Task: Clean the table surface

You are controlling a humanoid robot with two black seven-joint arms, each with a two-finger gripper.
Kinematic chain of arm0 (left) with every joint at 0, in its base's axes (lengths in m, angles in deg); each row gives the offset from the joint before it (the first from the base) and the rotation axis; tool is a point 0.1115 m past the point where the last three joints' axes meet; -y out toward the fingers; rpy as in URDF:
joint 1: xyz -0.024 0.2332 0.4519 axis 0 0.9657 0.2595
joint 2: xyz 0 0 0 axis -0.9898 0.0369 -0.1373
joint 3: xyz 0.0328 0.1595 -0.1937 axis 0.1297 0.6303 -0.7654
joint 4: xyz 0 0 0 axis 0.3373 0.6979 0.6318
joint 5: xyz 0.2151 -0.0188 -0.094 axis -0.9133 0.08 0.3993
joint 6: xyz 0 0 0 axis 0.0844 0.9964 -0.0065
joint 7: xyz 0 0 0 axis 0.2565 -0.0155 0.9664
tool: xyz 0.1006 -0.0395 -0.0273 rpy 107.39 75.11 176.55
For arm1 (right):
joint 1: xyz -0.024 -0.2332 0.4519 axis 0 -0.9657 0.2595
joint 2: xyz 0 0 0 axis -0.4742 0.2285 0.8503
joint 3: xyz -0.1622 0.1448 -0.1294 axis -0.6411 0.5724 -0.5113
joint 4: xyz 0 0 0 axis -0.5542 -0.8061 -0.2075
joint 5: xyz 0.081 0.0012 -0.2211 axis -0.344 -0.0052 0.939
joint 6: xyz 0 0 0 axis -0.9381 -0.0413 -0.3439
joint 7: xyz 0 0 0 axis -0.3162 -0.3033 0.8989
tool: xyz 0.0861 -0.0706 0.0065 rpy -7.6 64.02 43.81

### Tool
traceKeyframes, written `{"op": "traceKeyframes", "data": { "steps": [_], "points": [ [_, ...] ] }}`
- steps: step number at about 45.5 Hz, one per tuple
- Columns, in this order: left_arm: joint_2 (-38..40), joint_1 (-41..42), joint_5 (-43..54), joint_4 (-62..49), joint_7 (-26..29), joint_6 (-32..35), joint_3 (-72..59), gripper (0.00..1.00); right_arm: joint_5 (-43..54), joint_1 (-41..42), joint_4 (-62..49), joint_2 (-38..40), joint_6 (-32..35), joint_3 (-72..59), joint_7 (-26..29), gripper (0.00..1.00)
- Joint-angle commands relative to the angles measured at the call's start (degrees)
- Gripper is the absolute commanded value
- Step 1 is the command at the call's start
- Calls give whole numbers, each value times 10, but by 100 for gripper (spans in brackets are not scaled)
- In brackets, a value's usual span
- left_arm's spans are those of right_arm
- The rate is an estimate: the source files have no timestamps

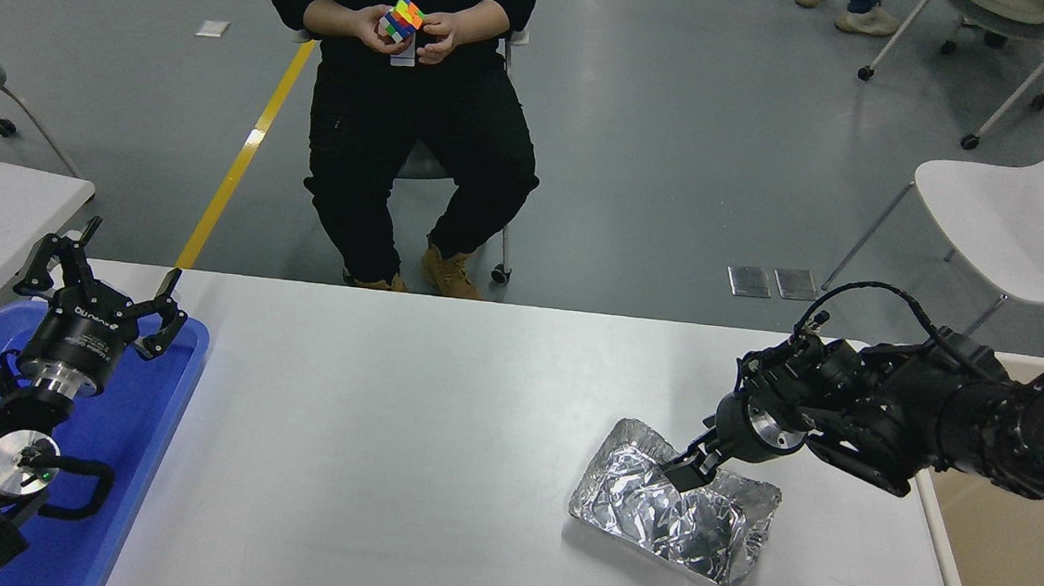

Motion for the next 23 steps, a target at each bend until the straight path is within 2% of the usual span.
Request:
{"op": "traceKeyframes", "data": {
  "steps": [1, 3, 10, 17, 23],
  "points": [
    [0, 0, 0, 0, 0, 0, 0, 100, 0, -22, -20, -2, -23, -1, 0, 79],
    [0, 0, 0, 0, 0, 0, 0, 100, 0, -22, -25, -4, -24, -1, -1, 77],
    [0, 0, 0, 0, 0, 0, 0, 100, 0, -25, -37, -10, -24, -2, -2, 55],
    [0, 0, 0, 0, 0, 0, 0, 100, 1, -25, -38, -10, -23, -10, -19, 16],
    [0, 0, 0, 0, 0, 0, 0, 100, 0, -24, -38, -10, -23, -17, -31, 6]
  ]
}}
